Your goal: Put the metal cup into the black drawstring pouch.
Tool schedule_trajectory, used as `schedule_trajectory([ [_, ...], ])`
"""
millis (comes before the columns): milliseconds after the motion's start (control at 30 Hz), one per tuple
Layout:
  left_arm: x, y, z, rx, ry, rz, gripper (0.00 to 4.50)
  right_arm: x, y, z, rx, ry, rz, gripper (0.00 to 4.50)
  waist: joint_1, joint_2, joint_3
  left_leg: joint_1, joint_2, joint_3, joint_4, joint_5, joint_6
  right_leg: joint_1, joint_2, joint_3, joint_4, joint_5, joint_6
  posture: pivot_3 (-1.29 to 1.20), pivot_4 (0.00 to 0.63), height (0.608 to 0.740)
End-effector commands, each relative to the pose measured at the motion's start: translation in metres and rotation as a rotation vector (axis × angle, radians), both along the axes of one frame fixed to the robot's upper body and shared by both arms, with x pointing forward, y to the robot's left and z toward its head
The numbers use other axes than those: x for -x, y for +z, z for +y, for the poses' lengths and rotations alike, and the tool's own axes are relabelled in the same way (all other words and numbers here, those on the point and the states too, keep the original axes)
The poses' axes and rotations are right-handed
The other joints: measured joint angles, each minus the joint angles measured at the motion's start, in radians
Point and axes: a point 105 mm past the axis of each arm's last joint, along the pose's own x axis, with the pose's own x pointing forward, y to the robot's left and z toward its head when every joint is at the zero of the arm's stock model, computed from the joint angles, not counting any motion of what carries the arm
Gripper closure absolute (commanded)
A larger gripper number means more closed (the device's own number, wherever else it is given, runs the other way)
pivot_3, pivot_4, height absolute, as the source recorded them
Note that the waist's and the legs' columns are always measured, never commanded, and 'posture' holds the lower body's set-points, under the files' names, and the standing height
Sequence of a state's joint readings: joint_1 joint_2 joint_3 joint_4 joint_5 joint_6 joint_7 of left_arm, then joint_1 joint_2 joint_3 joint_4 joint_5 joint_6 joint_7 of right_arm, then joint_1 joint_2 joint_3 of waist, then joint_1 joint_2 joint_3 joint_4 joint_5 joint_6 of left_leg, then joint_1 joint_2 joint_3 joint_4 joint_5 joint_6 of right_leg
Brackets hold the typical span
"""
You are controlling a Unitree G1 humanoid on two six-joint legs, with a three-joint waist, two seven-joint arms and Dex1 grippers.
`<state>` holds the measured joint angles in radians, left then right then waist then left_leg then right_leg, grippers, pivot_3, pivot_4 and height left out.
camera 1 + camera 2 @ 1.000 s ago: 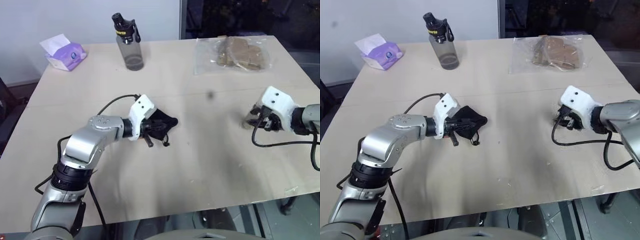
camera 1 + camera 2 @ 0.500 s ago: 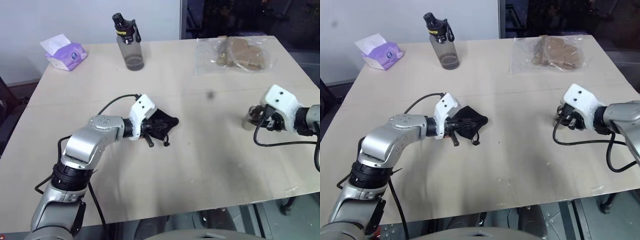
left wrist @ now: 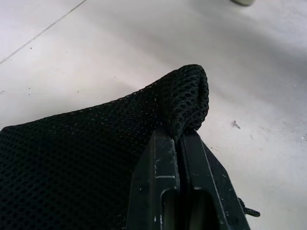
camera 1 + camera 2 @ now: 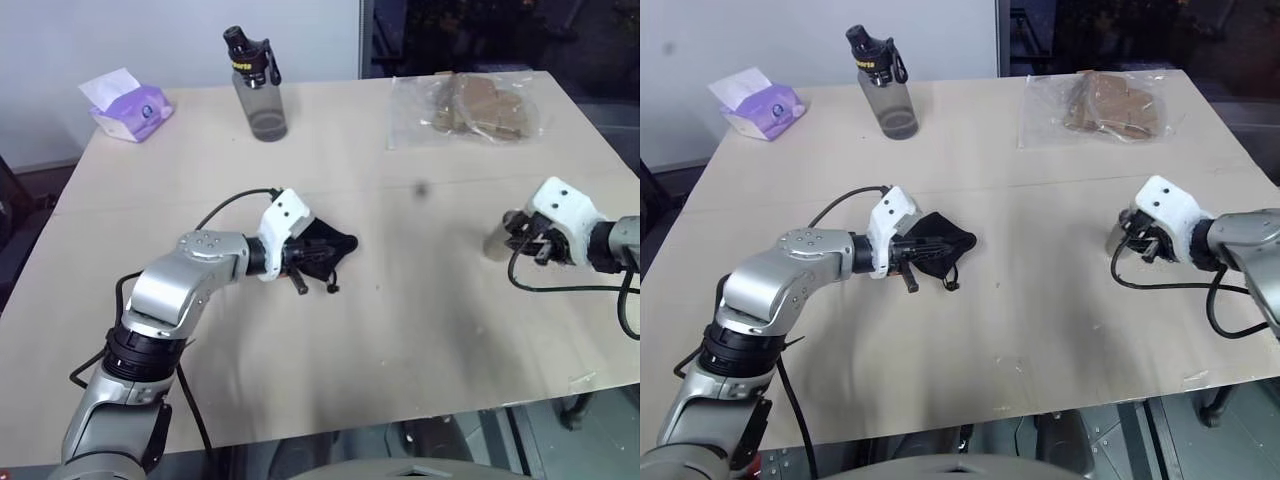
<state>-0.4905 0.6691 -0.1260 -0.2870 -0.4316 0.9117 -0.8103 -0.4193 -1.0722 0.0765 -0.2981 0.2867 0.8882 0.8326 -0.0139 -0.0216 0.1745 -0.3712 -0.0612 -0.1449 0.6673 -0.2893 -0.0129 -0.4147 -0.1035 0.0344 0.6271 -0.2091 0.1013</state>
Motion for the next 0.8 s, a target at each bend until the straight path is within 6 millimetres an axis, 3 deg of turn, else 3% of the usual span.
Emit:
schedule_trajectory([
  [33, 0.000, 0.012, -0.003, 0.007, -0.016, -0.044, 4.50, -0.003, 0.008, 0.002, 0.013, 0.020, -0.037, 4.45, 0.000, 0.000, 0.000, 0.000, 0.000, 0.000, 0.000, 0.000, 0.000, 0.000, 0.000, 0.000, 0.000, 0.000, 0.000, 0.00, 0.150, 0.740],
  [200, -0.002, 0.017, -0.006, 0.037, -0.013, -0.037, 4.50, -0.002, 0.029, 0.009, -0.094, 0.020, -0.128, 4.45, 0.001, 0.000, 0.000, 0.000, 0.000, 0.000, 0.000, 0.000, 0.000, 0.000, 0.000, 0.000, 0.000, 0.000, 0.000, 0.00, 0.150, 0.740],
  [300, -0.004, 0.024, -0.011, 0.079, -0.010, -0.020, 4.50, 0.014, 0.042, 0.038, -0.255, 0.142, -0.166, 4.45, 0.002, 0.000, 0.000, 0.000, 0.000, -0.001, 0.000, 0.000, 0.000, 0.000, 0.000, 0.000, 0.000, 0.000, 0.000, 0.00, 0.150, 0.740],
  [400, -0.011, 0.032, -0.018, 0.116, 0.000, 0.016, 4.50, 0.037, 0.036, 0.092, -0.508, 0.252, -0.188, 4.45, 0.002, -0.001, 0.000, -0.001, 0.000, -0.003, 0.000, 0.000, 0.000, 0.000, 0.000, -0.003, 0.000, 0.000, 0.000, 0.00, 0.150, 0.740],
  [467, -0.016, 0.034, -0.021, 0.114, 0.005, 0.027, 4.50, 0.044, 0.034, 0.116, -0.631, 0.258, -0.205, 4.45, -0.001, -0.002, -0.001, -0.001, 0.000, -0.004, 0.000, 0.000, 0.000, 0.000, 0.001, -0.004, 0.001, 0.000, 0.000, 0.00, 0.150, 0.740],
  [700, -0.029, 0.029, -0.030, 0.065, 0.021, 0.055, 4.50, 0.052, 0.036, 0.154, -0.989, 0.200, -0.203, 4.45, 0.000, 0.001, -0.001, 0.001, -0.003, -0.005, 0.001, 0.000, -0.001, -0.001, -0.001, -0.001, 0.004, 0.000, 0.000, 0.00, 0.150, 0.740],
  [800, -0.033, 0.023, -0.033, 0.012, 0.021, 0.042, 4.50, 0.051, 0.029, 0.162, -1.020, 0.176, -0.185, 4.45, -0.001, 0.001, -0.001, 0.001, -0.003, -0.005, 0.001, 0.000, -0.001, -0.001, -0.001, -0.001, 0.005, 0.000, 0.000, 0.00, 0.150, 0.740],
])
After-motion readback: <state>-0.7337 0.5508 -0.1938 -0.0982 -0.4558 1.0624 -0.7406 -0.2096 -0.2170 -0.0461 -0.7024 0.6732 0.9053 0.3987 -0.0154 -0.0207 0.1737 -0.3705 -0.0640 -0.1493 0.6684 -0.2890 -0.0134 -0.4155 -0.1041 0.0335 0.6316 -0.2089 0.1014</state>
